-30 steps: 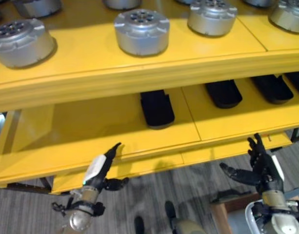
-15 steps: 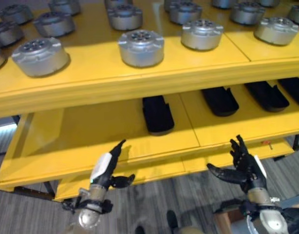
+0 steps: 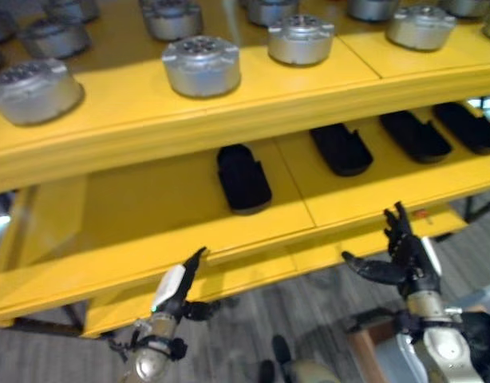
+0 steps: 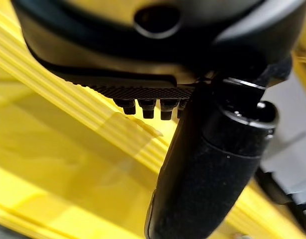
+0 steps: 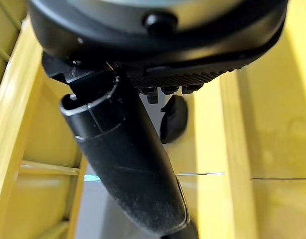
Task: Move parts from the plastic box to the shelf.
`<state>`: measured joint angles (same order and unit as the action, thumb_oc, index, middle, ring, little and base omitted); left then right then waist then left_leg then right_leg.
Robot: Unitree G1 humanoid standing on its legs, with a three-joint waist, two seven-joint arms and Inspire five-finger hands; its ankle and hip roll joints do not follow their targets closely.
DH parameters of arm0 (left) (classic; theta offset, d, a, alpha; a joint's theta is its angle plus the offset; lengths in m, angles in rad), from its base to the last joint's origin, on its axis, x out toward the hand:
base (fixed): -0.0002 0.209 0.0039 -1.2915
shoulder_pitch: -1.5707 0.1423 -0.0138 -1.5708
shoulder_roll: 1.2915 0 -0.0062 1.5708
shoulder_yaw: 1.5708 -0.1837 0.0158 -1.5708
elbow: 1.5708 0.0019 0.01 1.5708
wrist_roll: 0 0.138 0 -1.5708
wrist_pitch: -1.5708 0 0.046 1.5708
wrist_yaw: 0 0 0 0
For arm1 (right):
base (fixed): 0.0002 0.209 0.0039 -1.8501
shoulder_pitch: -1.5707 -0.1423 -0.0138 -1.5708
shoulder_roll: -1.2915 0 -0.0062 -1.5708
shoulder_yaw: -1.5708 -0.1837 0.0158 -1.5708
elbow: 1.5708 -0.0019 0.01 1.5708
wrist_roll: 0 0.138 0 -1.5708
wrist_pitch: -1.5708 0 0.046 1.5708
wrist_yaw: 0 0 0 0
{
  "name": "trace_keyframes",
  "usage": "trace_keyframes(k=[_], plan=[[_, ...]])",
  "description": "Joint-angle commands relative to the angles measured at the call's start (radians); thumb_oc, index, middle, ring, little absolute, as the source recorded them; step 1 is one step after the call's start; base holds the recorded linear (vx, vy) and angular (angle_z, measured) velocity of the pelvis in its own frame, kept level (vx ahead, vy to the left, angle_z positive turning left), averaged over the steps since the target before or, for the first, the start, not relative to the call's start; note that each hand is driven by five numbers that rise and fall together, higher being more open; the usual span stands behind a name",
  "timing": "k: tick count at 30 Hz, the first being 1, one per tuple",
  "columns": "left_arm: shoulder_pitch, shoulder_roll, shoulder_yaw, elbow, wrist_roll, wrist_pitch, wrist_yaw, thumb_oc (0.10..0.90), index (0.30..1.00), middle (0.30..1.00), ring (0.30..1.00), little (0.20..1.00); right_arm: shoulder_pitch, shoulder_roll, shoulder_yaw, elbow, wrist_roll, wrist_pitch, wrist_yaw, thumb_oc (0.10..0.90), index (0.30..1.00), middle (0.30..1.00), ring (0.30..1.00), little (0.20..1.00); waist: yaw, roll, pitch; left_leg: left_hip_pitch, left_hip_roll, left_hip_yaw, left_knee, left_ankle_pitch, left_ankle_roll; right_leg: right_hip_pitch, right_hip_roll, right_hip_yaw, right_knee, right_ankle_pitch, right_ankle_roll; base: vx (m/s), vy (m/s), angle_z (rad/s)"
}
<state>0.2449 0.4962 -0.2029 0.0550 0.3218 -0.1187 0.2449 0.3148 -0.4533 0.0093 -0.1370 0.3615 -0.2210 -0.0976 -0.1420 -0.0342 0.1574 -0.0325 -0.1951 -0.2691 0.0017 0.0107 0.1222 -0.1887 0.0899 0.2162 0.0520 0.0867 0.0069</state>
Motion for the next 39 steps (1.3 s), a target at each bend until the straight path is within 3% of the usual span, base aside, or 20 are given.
trace_keyframes(k=[1, 6, 19, 24, 25, 27, 28, 29, 32, 34, 35, 37, 39], plan=[[-0.055, 0.043, 0.072, -0.089, 0.013, -0.069, 0.060, 0.900, 1.000, 1.000, 1.000, 1.000, -0.086, -0.034, -0.035, -0.048, 0.017, -0.083, 0.005, 0.900, 1.000, 1.000, 1.000, 1.000, 0.003, 0.005, -0.097, -0.069, 0.026, 0.070, 0.003, 0.018, -0.066, 0.073, 0.030, 0.033, -0.011, -0.081, 0.019, 0.05, 0.044, -0.30], [-0.053, 0.055, 0.067, -0.091, 0.015, -0.069, 0.079, 0.900, 1.000, 1.000, 1.000, 1.000, -0.112, -0.031, 0.012, -0.050, 0.015, -0.074, 0.007, 0.900, 1.000, 1.000, 1.000, 1.000, 0.003, 0.002, -0.102, -0.049, 0.040, 0.106, -0.040, 0.019, -0.044, 0.076, 0.031, 0.071, -0.016, -0.075, 0.026, 0.05, 0.052, -0.10], [-0.063, 0.085, 0.048, -0.113, 0.034, -0.075, 0.084, 0.900, 1.000, 1.000, 1.000, 1.000, -0.155, -0.039, 0.064, -0.089, -0.011, -0.081, 0.006, 0.900, 1.000, 1.000, 1.000, 1.000, 0.009, 0.002, -0.108, -0.035, 0.053, 0.204, -0.037, -0.012, -0.027, 0.068, 0.041, 0.148, -0.010, -0.058, 0.052, 0.02, 0.042, -0.21], [-0.077, 0.109, 0.052, -0.125, 0.038, -0.077, 0.088, 0.900, 1.000, 1.000, 1.000, 1.000, -0.193, -0.042, 0.077, -0.103, -0.028, -0.086, -0.004, 0.900, 1.000, 1.000, 1.000, 1.000, 0.011, -0.003, -0.076, -0.050, 0.054, 0.233, 0.010, -0.041, -0.012, 0.013, 0.071, 0.175, 0.117, -0.080, 0.063, -0.03, 0.035, -0.25], [-0.086, 0.126, 0.055, -0.125, 0.044, -0.076, 0.096, 0.900, 1.000, 1.000, 1.000, 1.000, -0.219, -0.036, 0.092, -0.106, -0.034, -0.090, -0.007, 0.900, 1.000, 1.000, 1.000, 1.000, 0.015, -0.004, -0.049, -0.053, 0.063, 0.246, 0.023, -0.046, -0.009, -0.028, 0.072, 0.151, 0.217, -0.099, 0.092, -0.09, -0.019, -0.42], [-0.097, 0.145, 0.054, -0.128, 0.055, -0.075, 0.103, 0.900, 1.000, 1.000, 1.000, 1.000, -0.250, -0.033, 0.113, -0.109, -0.050, -0.087, -0.014, 0.900, 1.000, 1.000, 1.000, 1.000, 0.018, 0.005, -0.029, -0.049, 0.082, 0.253, 0.020, -0.046, -0.015, -0.078, 0.014, 0.128, 0.257, -0.070, 0.121, -0.05, -0.052, -0.34], [-0.098, 0.145, 0.055, -0.127, 0.055, -0.075, 0.104, 0.900, 1.000, 1.000, 1.000, 1.000, -0.253, -0.033, 0.114, -0.107, -0.051, -0.087, -0.016, 0.900, 1.000, 1.000, 1.000, 1.000, 0.016, 0.005, -0.028, -0.049, 0.082, 0.251, 0.019, -0.046, -0.014, -0.077, 0.013, 0.127, 0.256, -0.070, 0.122, 0.00, -0.074, -0.21], [-0.104, 0.143, 0.050, -0.127, 0.048, -0.072, 0.111, 0.900, 1.000, 1.000, 1.000, 1.000, -0.273, -0.029, 0.120, -0.105, -0.059, -0.084, -0.025, 0.900, 1.000, 1.000, 1.000, 1.000, 0.023, 0.018, -0.017, -0.041, 0.099, 0.250, 0.020, -0.049, -0.020, -0.092, -0.052, 0.095, 0.221, -0.042, 0.109, 0.01, -0.070, -0.21], [-0.114, 0.121, 0.035, -0.120, 0.030, -0.069, 0.114, 0.900, 1.000, 1.000, 1.000, 1.000, -0.296, -0.032, 0.114, -0.111, -0.086, -0.079, -0.044, 0.900, 1.000, 1.000, 1.000, 1.000, 0.013, 0.029, 0.001, -0.019, 0.106, 0.216, 0.029, -0.063, -0.034, -0.103, -0.142, 0.065, 0.129, 0.001, 0.105, 0.02, -0.133, -0.18], [-0.128, 0.108, 0.022, -0.100, 0.036, -0.069, 0.117, 0.900, 1.000, 1.000, 1.000, 1.000, -0.282, -0.030, 0.102, -0.117, -0.082, -0.085, -0.046, 0.900, 1.000, 1.000, 1.000, 1.000, 0.009, 0.005, -0.019, -0.017, 0.103, 0.217, 0.020, -0.059, -0.050, -0.063, -0.164, 0.049, 0.045, 0.010, 0.111, 0.04, -0.241, 0.24], [-0.129, 0.103, 0.009, -0.094, 0.046, -0.064, 0.112, 0.900, 1.000, 1.000, 1.000, 1.000, -0.272, -0.039, 0.098, -0.122, -0.082, -0.083, -0.046, 0.900, 1.000, 1.000, 1.000, 1.000, 0.016, -0.008, -0.055, -0.005, 0.125, 0.231, -0.012, -0.048, -0.063, -0.051, -0.152, 0.041, 0.033, 0.001, 0.116, 0.09, -0.398, 0.32], [-0.138, 0.099, -0.027, -0.103, 0.045, -0.071, 0.080, 0.900, 1.000, 1.000, 1.000, 1.000, -0.223, -0.057, 0.057, -0.155, -0.072, -0.088, -0.031, 0.900, 1.000, 1.000, 1.000, 1.000, 0.010, -0.008, -0.084, 0.012, 0.177, 0.224, -0.049, -0.028, -0.098, -0.015, -0.126, -0.002, 0.030, -0.042, 0.096, 0.12, -0.516, -0.03], [-0.150, 0.095, -0.043, -0.100, 0.050, -0.069, 0.072, 0.900, 1.000, 1.000, 1.000, 1.000, -0.212, -0.061, 0.044, -0.161, -0.069, -0.094, -0.034, 0.900, 1.000, 1.000, 1.000, 1.000, 0.005, -0.002, -0.087, 0.015, 0.195, 0.221, -0.063, -0.015, -0.111, -0.011, -0.111, -0.014, 0.037, -0.059, 0.085, 0.02, -0.276, 0.00]])
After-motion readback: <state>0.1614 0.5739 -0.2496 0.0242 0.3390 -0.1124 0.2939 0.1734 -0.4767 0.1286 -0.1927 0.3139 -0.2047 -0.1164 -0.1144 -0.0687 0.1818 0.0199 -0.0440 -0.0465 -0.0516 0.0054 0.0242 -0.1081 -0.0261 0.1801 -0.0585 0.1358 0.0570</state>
